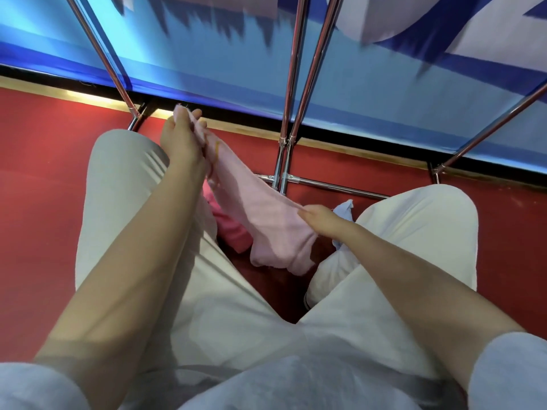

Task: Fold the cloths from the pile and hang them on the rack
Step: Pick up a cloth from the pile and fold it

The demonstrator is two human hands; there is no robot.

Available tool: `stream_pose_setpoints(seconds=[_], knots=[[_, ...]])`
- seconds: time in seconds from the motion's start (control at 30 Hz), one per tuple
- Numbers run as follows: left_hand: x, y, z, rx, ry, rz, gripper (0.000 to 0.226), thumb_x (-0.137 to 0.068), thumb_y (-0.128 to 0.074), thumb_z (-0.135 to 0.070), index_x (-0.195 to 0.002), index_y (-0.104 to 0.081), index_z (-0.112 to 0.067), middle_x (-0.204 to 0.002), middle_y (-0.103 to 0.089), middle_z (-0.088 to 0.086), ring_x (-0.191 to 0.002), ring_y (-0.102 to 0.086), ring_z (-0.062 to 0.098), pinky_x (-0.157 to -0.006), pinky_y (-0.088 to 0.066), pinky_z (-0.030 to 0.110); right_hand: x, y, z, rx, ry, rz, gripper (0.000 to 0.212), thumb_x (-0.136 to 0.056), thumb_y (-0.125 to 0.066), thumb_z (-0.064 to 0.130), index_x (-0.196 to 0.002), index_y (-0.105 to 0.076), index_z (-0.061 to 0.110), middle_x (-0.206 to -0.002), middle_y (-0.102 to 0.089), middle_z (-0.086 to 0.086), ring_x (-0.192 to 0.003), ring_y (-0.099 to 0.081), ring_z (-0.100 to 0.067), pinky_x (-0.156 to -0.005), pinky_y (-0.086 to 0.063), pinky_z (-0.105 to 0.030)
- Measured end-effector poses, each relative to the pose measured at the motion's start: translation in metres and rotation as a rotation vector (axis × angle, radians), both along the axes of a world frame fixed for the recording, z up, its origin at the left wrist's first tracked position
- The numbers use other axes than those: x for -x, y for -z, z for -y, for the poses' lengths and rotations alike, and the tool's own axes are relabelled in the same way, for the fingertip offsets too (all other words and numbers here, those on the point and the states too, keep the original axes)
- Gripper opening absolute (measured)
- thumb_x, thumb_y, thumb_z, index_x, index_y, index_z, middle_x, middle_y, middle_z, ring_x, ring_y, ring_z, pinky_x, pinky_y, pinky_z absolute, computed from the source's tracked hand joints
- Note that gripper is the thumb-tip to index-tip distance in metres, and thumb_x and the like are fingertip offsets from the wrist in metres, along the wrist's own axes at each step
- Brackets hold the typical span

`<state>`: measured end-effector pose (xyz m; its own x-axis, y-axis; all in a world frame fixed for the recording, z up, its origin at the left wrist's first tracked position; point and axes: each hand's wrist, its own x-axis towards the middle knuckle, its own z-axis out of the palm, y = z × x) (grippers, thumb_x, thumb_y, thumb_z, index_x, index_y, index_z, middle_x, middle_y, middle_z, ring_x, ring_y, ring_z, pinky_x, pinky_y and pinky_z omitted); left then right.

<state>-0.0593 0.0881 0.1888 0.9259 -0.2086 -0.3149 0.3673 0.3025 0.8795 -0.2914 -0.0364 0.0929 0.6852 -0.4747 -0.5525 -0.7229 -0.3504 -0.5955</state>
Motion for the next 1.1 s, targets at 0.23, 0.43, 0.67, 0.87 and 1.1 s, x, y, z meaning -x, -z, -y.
stream_pose_setpoints(seconds=[0.23,0.43,0.67,0.87,1.1], knots=[[0.01,0.015,0.005,-0.196,0.104,-0.055,0.028,-0.092,-0.043,-0.011,-0.064,-0.039,-0.017,-0.054,-0.039,-0.003,-0.04,-0.031,0.009,-0.043,-0.025,0.021,-0.004,-0.047,-0.011,0.086,0.017,0.407,0.013,-0.097,-0.052,0.021,-0.094,-0.06,0.011,-0.088,-0.058,0.005,-0.08,-0.05,-0.006,-0.07,-0.037,-0.019],[0.05,0.021,0.024,-0.273,0.323,0.01,0.03,-0.093,-0.035,-0.01,-0.064,-0.037,-0.018,-0.055,-0.037,-0.001,-0.047,-0.032,0.013,-0.046,-0.027,0.025,0.002,-0.055,-0.011,0.054,0.2,0.659,0.018,-0.099,-0.047,0.011,-0.09,-0.063,0.009,-0.085,-0.059,0.002,-0.072,-0.05,0.004,-0.071,-0.039,-0.012],[0.1,0.043,0.038,-0.408,0.511,0.299,0.035,-0.103,-0.032,-0.024,-0.075,-0.051,-0.015,-0.069,-0.056,0.004,-0.057,-0.054,0.006,-0.063,-0.043,0.024,-0.002,-0.051,-0.008,0.04,0.323,0.697,0.028,-0.1,-0.043,0.009,-0.079,-0.058,0.02,-0.077,-0.056,0.01,-0.07,-0.05,0.007,-0.069,-0.037,-0.009],[0.114,0.047,0.044,-0.41,0.68,0.328,0.023,-0.1,-0.045,-0.026,-0.081,-0.051,-0.014,-0.073,-0.055,0.003,-0.058,-0.052,0.01,-0.055,-0.045,0.021,-0.012,-0.045,-0.002,0.036,0.447,0.701,0.017,-0.097,-0.049,0.01,-0.086,-0.061,0.012,-0.08,-0.059,0.004,-0.068,-0.05,0.0,-0.065,-0.04,-0.012],[0.125,0.05,0.046,-0.435,0.798,0.362,0.029,-0.096,-0.056,-0.025,-0.075,-0.037,-0.021,-0.064,-0.043,-0.001,-0.056,-0.04,0.012,-0.053,-0.038,0.022,-0.017,-0.045,0.003,-0.092,0.627,0.731,0.018,-0.095,-0.05,0.011,-0.091,-0.067,0.012,-0.086,-0.067,0.0,-0.079,-0.059,-0.009,-0.074,-0.047,-0.024]])
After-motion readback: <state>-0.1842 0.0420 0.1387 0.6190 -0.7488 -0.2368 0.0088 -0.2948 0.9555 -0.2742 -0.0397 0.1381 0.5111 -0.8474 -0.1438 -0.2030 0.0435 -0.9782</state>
